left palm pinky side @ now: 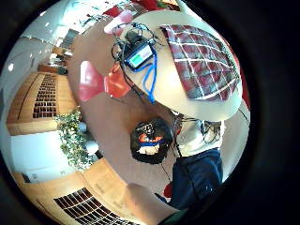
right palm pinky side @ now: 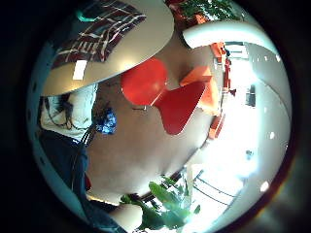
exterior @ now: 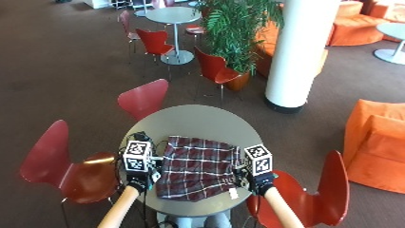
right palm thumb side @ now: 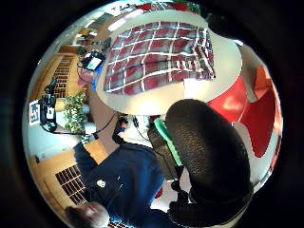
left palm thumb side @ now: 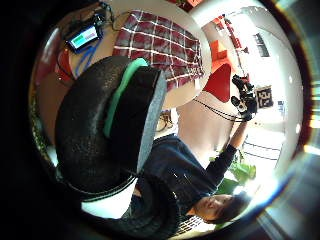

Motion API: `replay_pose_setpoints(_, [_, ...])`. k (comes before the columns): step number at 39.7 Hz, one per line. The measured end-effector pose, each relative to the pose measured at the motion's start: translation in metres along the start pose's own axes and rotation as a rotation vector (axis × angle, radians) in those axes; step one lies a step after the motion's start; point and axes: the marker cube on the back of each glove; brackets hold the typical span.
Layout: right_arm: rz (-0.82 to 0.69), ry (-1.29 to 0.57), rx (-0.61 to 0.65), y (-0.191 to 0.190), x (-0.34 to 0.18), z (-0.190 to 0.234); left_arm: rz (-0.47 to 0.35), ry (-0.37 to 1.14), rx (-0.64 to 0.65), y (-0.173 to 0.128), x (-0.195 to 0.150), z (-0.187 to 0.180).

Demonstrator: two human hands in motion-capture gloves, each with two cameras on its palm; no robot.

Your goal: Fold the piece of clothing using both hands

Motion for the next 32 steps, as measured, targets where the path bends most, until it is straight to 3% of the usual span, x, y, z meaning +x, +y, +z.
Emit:
replay_pose_setpoints(8, [0.004, -0.075, 0.064, -0.008, 0.005, -0.002, 0.001, -0.049, 0.009, -0.011, -0.003, 0.006])
replay_pose_setpoints(17, [0.033, -0.122, 0.041, -0.024, 0.016, 0.004, 0.012, -0.018, 0.019, -0.017, -0.009, 0.01])
replay_pose_setpoints(27, [0.053, -0.089, -0.028, -0.024, 0.01, -0.006, 0.122, 0.058, -0.053, -0.037, 0.002, 0.029])
replay_pose_setpoints(32, [0.076, -0.056, -0.039, -0.063, 0.022, 0.026, 0.159, -0.012, -0.108, -0.058, 0.014, 0.062])
